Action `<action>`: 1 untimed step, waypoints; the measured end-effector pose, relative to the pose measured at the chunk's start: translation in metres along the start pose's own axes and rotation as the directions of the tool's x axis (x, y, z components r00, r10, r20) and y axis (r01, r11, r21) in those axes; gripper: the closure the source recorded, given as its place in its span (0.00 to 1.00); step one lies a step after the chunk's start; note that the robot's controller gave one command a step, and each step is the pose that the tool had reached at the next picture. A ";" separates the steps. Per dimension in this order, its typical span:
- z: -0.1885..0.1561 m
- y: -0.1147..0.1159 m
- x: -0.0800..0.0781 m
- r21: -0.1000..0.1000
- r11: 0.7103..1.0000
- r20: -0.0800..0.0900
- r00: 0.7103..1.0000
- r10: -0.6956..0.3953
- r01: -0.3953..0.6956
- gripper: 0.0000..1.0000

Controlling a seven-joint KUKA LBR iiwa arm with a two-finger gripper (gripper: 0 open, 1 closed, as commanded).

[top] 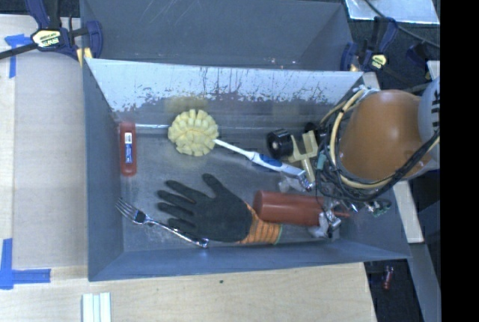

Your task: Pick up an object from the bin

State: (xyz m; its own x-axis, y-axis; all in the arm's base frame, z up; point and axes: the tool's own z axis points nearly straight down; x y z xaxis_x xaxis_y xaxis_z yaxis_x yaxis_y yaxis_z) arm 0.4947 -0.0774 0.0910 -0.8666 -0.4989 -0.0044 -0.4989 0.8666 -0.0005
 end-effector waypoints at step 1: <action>0.001 0.005 -0.001 0.000 0.976 -0.002 0.976 0.220 -0.220 0.00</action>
Offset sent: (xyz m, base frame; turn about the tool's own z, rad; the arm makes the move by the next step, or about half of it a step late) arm -0.0020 0.0251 -0.0210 0.2333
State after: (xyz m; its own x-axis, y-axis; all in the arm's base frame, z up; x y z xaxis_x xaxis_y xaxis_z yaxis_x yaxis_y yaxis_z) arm 0.4927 -0.0726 0.0897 -0.9551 -0.2963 -0.0026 -0.2963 0.9551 0.0006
